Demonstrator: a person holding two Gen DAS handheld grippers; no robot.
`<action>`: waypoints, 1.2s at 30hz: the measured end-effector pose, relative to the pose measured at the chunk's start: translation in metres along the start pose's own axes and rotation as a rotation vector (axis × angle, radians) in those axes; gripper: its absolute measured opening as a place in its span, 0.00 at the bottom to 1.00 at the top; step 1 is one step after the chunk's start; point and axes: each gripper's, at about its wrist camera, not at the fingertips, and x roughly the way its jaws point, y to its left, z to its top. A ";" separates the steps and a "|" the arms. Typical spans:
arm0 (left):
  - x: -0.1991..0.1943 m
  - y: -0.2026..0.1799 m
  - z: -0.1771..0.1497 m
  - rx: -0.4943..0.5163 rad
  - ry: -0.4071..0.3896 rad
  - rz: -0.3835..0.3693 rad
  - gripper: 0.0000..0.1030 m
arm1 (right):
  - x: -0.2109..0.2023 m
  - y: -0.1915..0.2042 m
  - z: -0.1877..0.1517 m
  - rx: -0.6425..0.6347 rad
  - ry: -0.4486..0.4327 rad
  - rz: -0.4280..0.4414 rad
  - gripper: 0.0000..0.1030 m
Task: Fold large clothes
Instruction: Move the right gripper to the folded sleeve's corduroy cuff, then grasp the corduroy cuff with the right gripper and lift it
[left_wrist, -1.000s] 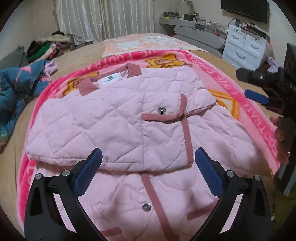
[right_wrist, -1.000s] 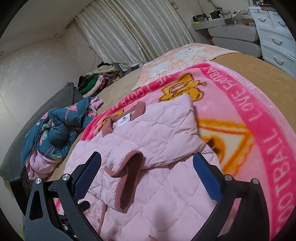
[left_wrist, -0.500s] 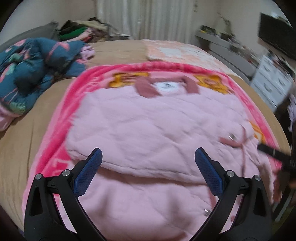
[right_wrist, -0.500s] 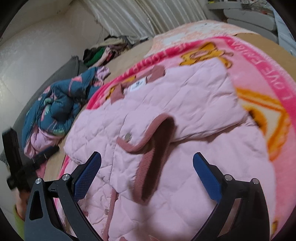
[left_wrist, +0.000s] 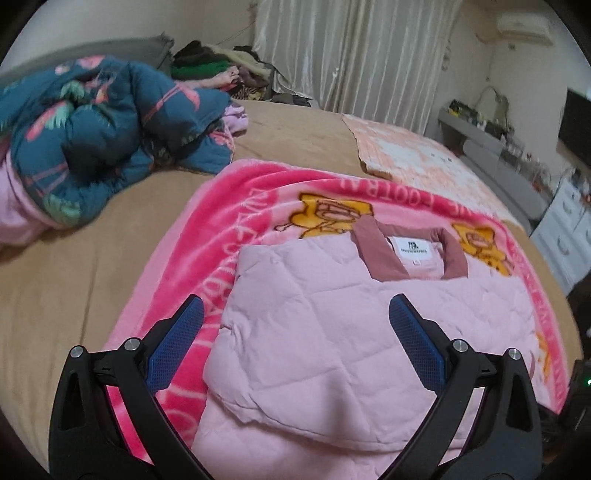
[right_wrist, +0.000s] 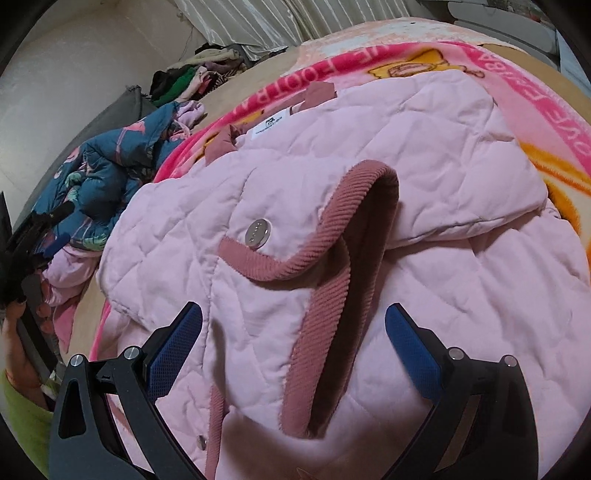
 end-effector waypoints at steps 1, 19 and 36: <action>0.002 0.005 -0.001 -0.007 0.000 -0.001 0.91 | 0.002 0.001 0.000 -0.004 -0.005 -0.004 0.96; 0.001 0.071 0.000 -0.117 -0.013 0.020 0.91 | -0.044 0.070 0.055 -0.299 -0.197 0.078 0.15; 0.026 0.024 -0.013 -0.009 -0.004 -0.058 0.91 | -0.059 0.038 0.100 -0.302 -0.231 -0.033 0.15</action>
